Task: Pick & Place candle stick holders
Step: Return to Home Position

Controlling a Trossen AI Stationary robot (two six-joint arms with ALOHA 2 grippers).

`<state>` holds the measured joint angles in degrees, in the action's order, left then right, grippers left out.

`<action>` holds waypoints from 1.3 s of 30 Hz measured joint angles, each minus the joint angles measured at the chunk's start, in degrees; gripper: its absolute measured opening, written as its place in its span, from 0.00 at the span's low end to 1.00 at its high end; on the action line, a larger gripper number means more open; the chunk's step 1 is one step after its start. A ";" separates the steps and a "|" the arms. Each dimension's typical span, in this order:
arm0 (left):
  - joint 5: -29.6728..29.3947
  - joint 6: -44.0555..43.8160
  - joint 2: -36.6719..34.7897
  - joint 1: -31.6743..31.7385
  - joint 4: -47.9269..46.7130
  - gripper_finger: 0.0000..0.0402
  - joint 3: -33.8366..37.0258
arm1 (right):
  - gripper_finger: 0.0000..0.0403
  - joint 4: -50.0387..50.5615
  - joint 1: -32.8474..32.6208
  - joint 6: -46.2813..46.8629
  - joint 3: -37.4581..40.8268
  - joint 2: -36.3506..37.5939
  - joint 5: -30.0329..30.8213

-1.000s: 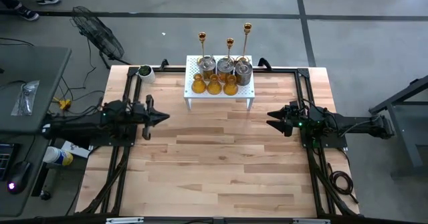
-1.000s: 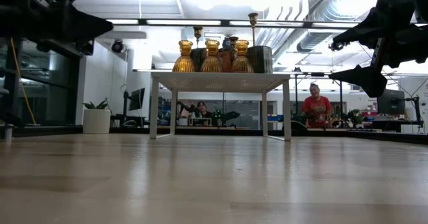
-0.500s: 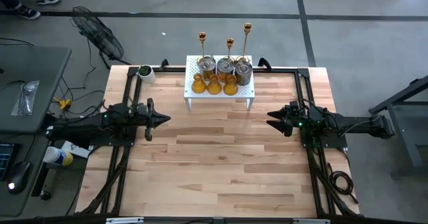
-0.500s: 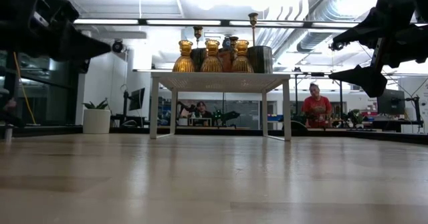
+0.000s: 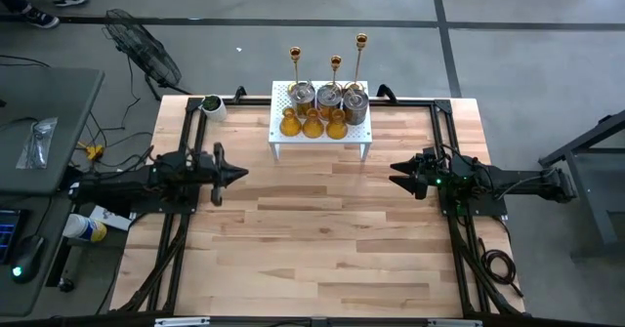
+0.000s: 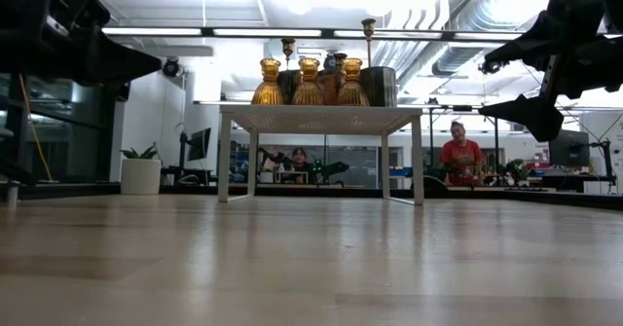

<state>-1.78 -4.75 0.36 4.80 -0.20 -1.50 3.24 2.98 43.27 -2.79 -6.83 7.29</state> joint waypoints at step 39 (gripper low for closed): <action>0.94 -0.02 0.02 0.04 0.04 0.01 0.11 | 0.93 -0.01 0.02 0.00 0.00 0.01 0.02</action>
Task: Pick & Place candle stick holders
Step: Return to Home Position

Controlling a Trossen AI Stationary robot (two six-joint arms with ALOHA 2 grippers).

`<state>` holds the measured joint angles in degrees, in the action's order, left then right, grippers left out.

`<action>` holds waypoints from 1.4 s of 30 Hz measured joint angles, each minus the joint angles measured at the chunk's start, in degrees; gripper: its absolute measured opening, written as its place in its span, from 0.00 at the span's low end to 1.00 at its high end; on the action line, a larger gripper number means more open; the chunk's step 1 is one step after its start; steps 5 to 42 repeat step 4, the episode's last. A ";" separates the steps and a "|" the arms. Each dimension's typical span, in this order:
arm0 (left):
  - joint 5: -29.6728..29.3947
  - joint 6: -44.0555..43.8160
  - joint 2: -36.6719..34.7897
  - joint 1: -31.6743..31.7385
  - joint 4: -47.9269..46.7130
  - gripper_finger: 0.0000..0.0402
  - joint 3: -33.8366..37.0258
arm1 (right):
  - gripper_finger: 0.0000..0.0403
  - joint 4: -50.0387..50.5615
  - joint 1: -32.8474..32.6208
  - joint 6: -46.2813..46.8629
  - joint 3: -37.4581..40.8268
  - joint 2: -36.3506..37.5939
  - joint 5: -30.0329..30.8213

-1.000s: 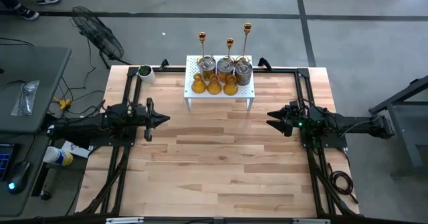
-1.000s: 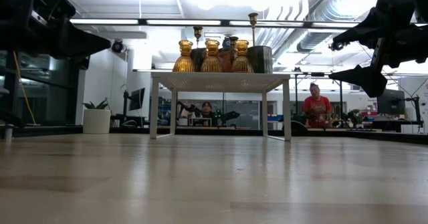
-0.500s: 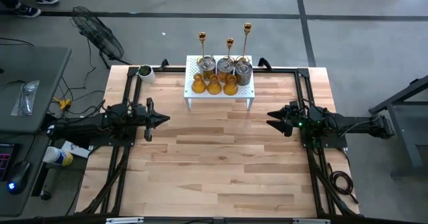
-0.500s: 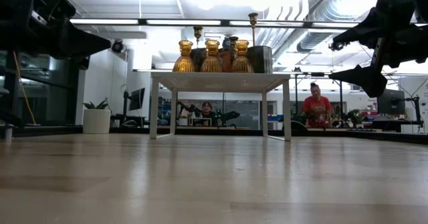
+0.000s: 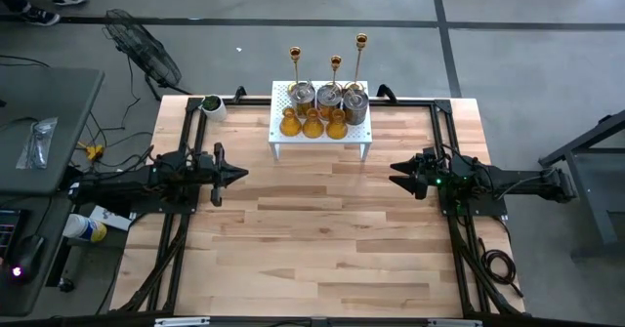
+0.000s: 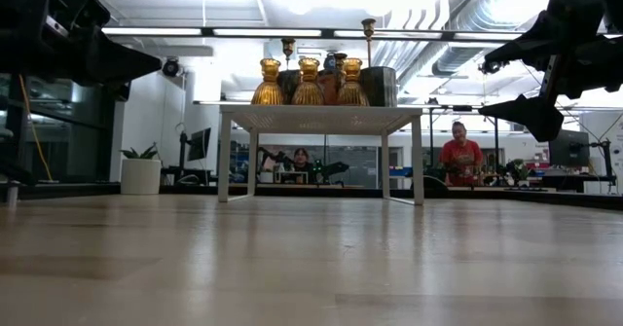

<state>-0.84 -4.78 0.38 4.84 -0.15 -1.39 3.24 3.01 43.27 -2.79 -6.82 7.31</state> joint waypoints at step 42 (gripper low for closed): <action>-0.02 0.00 0.00 0.00 0.01 0.01 0.02 | 0.93 0.01 0.00 0.00 0.02 -0.01 0.00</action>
